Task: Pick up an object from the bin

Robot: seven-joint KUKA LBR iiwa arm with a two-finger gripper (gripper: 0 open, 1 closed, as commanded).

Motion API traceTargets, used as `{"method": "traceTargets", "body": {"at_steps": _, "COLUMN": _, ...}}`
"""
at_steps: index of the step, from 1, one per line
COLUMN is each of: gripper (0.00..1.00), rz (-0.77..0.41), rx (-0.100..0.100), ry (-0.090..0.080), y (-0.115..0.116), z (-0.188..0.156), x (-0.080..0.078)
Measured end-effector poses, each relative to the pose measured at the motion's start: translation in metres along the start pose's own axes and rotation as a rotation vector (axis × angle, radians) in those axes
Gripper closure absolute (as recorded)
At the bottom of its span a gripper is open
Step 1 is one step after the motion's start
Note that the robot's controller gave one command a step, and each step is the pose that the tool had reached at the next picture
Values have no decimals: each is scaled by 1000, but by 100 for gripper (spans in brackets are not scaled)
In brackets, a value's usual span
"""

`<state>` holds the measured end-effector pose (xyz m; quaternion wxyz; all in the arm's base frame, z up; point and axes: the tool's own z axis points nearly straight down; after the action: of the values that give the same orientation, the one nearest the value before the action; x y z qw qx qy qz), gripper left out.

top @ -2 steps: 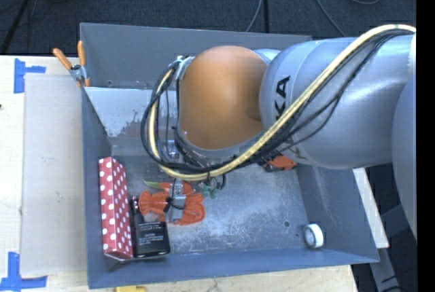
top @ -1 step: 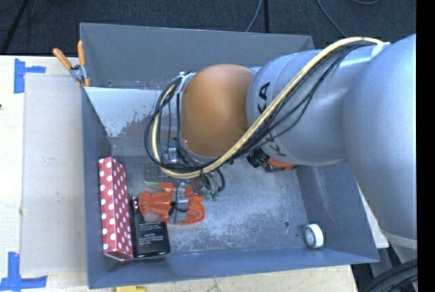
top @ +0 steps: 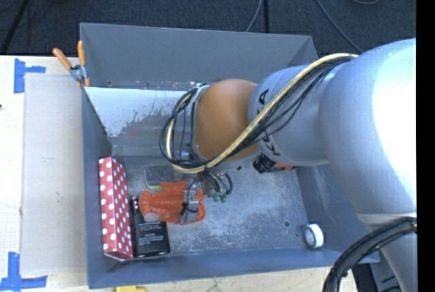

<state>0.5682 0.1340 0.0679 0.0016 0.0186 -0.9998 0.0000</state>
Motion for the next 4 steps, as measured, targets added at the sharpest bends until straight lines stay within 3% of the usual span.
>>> {"method": "traceTargets", "body": {"at_steps": 2, "gripper": 0, "rz": -26, "rx": -1, "ry": -1, "y": 8, "z": -1, "x": 9}}
{"method": "traceTargets", "body": {"at_steps": 3, "gripper": 100, "rz": -26, "rx": -1, "ry": -16, "y": 7, "z": -7, "x": 2}}
{"method": "traceTargets", "body": {"at_steps": 4, "gripper": 100, "rz": -27, "rx": -1, "ry": -17, "y": 7, "z": -8, "x": 3}}
